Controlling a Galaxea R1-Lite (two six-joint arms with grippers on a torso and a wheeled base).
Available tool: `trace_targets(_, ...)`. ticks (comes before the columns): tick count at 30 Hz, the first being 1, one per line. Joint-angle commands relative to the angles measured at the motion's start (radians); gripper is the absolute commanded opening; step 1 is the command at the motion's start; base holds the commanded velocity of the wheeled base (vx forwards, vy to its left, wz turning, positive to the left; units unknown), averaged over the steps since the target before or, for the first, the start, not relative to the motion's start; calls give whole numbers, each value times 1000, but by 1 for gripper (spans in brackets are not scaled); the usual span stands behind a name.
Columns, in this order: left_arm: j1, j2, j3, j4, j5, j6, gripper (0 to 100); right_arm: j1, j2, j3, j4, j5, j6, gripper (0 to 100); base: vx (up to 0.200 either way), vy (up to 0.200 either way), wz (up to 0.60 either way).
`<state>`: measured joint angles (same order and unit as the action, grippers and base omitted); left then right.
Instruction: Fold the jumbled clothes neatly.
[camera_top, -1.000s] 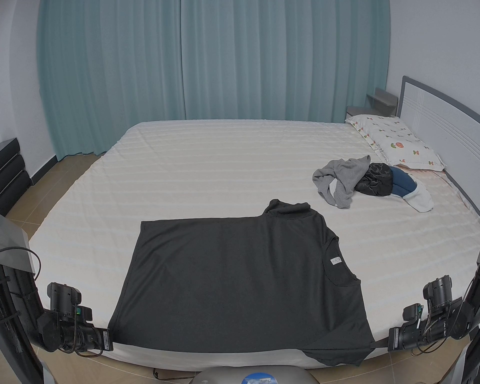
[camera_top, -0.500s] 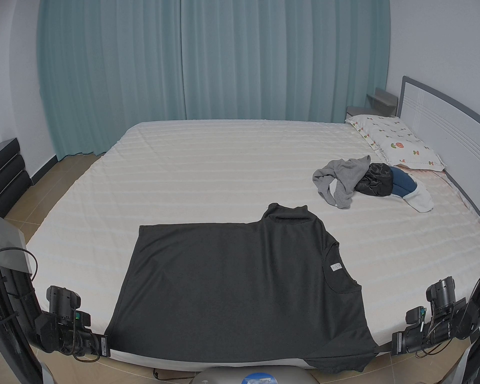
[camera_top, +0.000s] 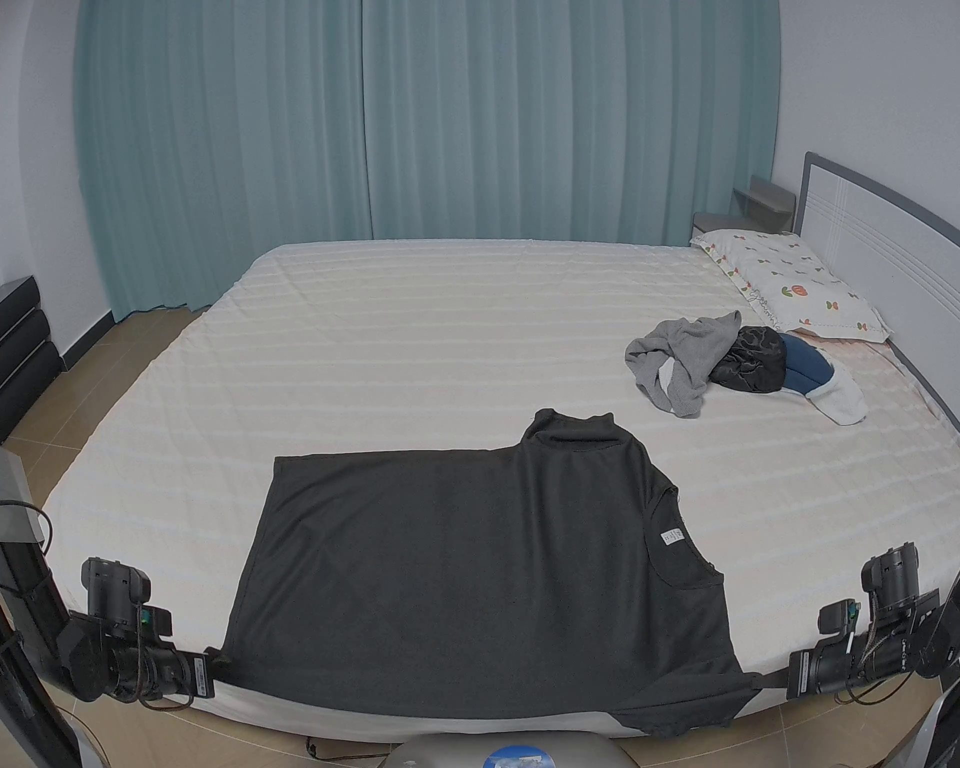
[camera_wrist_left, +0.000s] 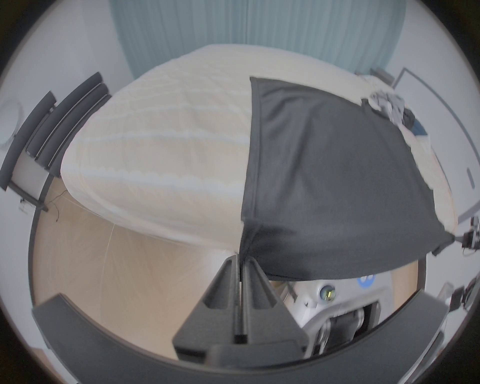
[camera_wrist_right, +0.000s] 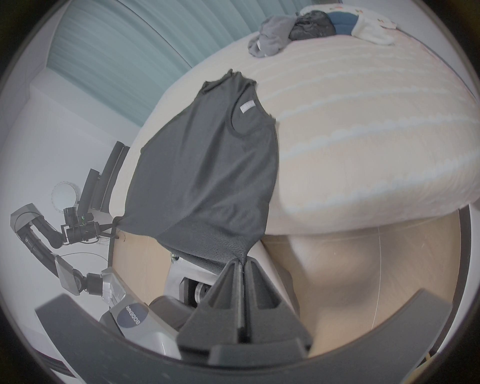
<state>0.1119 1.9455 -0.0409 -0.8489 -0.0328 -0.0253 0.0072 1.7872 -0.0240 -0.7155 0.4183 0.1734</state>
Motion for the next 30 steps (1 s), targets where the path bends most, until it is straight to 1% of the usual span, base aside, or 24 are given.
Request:
trace_targets(1,-8,-8,-47,-65,1,-68,0,0,-22,-42,-32,-13,5,0,0,0,0)
trace_targets(4,-8,-5,-82,-113,2,-119,0,0,-20,-88,-62,-55,12,0,0,0,0)
trace_targets(5,-9,-4,-100,-117,2,-130,0,2,-17,-111,-65,-65,29,0,0,0,0)
trace_targets(9,-20,-4,-139,-119,1,-166,0,5,-11,-175,-65,-73,89,0,0,0,0)
trace_targets(10,-31,-5,-154,-121,1,-189,0,7,-8,-198,-65,-73,103,0,0,0,0)
trace_targets(13,-49,-2,-169,-121,2,-231,0,10,-2,-229,-61,-73,106,0,0,0,0)
trace_targets(21,-55,-13,-192,-124,5,-235,0,17,27,-275,-56,-73,106,0,0,0,0)
trace_targets(25,-55,-39,-192,-124,24,-237,0,16,43,-280,-65,-72,107,0,0,0,0)
trace_targets(30,-55,-125,-183,-110,28,-237,0,16,46,-280,-67,-69,110,0,0,0,0)
